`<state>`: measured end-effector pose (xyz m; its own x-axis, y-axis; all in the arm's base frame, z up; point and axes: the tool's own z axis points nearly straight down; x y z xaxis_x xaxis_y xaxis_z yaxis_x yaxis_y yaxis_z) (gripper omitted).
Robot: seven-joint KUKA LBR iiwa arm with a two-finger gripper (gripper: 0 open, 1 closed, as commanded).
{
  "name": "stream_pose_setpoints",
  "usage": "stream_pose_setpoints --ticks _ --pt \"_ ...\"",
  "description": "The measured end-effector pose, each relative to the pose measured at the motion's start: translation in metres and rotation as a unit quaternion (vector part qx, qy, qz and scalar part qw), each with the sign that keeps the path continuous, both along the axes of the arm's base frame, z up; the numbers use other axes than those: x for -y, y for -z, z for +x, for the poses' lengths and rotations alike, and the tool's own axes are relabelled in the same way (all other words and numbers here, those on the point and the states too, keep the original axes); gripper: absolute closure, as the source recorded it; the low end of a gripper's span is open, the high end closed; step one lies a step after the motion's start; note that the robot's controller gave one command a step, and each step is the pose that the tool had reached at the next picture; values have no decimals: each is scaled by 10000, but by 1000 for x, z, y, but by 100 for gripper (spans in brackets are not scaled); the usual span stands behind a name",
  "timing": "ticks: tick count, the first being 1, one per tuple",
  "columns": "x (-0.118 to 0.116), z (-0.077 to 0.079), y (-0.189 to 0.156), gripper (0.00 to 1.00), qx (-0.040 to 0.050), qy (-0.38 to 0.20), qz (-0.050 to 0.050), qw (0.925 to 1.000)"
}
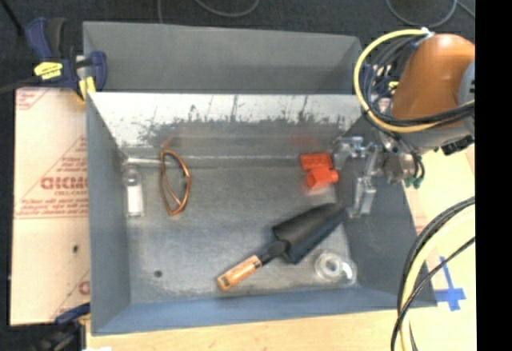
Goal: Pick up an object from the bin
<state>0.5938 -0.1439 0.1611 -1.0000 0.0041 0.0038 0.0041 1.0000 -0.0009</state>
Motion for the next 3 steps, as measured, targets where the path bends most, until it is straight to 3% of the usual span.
stream_pose_setpoints --ticks 1,2,3 --pt "0 2 -5 0 39 -13 -7 10000" --pt "-18 -9 10 0 40 196 -6 9998" --pt "-40 -12 42 0 42 -342 -10 9994"
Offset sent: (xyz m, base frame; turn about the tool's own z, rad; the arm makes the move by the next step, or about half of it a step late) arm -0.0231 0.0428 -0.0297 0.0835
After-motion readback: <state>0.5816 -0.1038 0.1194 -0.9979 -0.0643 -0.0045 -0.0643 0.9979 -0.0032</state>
